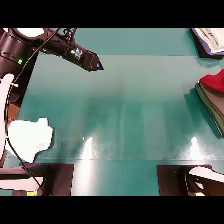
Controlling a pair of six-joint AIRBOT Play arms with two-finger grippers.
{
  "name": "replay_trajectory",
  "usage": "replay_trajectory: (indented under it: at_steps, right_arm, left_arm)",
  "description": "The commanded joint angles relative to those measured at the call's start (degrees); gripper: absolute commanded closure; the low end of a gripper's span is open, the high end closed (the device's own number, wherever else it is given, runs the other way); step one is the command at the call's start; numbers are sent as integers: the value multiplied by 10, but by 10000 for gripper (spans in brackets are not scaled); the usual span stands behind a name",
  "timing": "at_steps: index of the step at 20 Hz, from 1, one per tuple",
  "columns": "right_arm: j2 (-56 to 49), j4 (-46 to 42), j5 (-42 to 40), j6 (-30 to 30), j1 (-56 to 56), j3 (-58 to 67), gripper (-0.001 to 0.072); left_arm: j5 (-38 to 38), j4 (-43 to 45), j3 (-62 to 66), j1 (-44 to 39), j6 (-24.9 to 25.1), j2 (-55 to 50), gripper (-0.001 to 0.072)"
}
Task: Fold the shirts.
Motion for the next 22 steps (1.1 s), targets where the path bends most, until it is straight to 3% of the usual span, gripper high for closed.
replay_trajectory:
  at_steps: [1,2,7,11,14,15,18,19,22]
  right_arm:
    - [61,-44,5,8,-63,-104,252]
    - [76,-44,-2,8,-80,-126,220]
    - [130,-7,-24,8,-110,-190,219]
    - [130,142,-27,8,-5,-190,264]
    - [130,163,-47,8,119,-189,264]
    - [130,161,-56,7,160,-189,315]
    - [130,156,-88,7,264,-189,665]
    - [130,156,-97,7,289,-189,697]
    - [130,156,-111,7,338,-189,697]
  left_arm:
    - [-2,1,0,0,7,0,684]
    - [-2,1,0,0,12,0,683]
    - [-4,1,0,0,12,0,684]
    - [-8,8,0,2,12,0,683]
    - [-49,-1,1,2,12,0,684]
    - [-44,-4,1,2,12,0,683]
    - [-24,-3,1,2,12,0,683]
    - [-19,-3,1,2,12,0,683]
    - [-9,-3,1,2,12,0,683]
